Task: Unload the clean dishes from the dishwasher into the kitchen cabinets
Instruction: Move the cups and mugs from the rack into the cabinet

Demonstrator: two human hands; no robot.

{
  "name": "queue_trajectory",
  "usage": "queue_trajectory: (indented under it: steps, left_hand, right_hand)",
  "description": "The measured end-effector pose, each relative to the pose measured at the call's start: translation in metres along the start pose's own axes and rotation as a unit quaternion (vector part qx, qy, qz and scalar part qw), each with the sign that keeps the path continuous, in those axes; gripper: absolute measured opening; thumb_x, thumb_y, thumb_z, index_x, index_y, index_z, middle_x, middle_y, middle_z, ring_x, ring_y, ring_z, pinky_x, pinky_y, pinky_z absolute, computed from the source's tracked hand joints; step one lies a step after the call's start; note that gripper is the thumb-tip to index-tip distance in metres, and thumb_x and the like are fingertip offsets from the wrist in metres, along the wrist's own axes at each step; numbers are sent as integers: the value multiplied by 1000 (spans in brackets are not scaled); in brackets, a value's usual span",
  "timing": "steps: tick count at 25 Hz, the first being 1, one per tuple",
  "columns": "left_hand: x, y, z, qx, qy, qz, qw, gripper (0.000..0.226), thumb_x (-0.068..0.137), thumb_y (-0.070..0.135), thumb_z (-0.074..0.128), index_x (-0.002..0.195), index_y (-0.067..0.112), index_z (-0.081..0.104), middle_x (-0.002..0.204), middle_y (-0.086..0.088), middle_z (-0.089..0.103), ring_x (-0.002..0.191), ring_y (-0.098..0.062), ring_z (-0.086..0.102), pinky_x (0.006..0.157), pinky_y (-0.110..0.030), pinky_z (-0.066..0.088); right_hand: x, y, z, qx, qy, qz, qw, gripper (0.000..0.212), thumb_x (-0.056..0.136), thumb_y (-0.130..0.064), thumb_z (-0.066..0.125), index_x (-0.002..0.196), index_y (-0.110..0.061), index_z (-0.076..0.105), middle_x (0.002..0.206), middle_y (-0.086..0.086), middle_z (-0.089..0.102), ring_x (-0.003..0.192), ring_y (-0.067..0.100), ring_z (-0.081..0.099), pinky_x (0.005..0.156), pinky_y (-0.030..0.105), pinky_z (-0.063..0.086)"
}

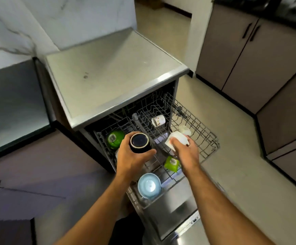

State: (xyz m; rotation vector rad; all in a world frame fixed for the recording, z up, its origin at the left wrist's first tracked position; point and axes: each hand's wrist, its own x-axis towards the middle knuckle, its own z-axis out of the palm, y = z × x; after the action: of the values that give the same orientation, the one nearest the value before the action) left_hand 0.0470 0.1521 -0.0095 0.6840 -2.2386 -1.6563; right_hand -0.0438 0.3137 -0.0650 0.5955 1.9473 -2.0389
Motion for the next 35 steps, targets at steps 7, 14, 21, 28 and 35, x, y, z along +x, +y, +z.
queue_trajectory:
  steps: [7, 14, 21, 28, 35]
  left_hand:
    - [-80, 54, -66, 26, 108, 22, 994, 57, 58, 23, 90, 105, 32, 59, 93, 18, 69, 85, 5, 64, 77, -18, 50]
    - [-117, 109, -159, 38, 194, 15, 980, 57, 57, 31, 88, 104, 37, 56, 92, 22, 66, 85, 11, 59, 68, -11, 42]
    - [-132, 127, -276, -28, 270, 37, 962, 76, 58, 31, 90, 113, 29, 38, 100, 15, 59, 90, 1, 60, 79, -24, 50]
    - [-118, 193, -447, 7, 304, 134, 943, 79, 62, 32, 89, 118, 26, 33, 101, 13, 54, 88, 1, 56, 67, -16, 46]
    - [-88, 257, -552, 20, 325, 195, 925, 83, 64, 33, 89, 122, 24, 31, 106, 8, 49, 94, -11, 56, 64, -16, 46]
  right_hand:
    - [-91, -47, 10, -117, -106, -136, 978, 73, 65, -45, 83, 130, -31, 52, 118, -3, 62, 101, 16, 63, 82, 35, 56]
    - [-189, -101, 75, -162, -208, -277, 924, 69, 69, -32, 85, 129, -31, 50, 113, -4, 61, 99, 15, 61, 76, 24, 50]
    - [-284, -130, 182, -164, -264, -369, 876, 64, 69, -33, 84, 124, -31, 51, 109, -9, 62, 94, 13, 61, 70, 15, 43]
    - [-390, -199, 320, -87, -307, -454, 832, 67, 71, -33, 84, 128, -29, 49, 112, -7, 62, 95, 13, 62, 77, 26, 53]
    - [-449, -272, 411, -64, -324, -526, 784, 71, 79, -30, 81, 138, -21, 44, 118, -3, 55, 99, 15, 58, 58, 3, 43]
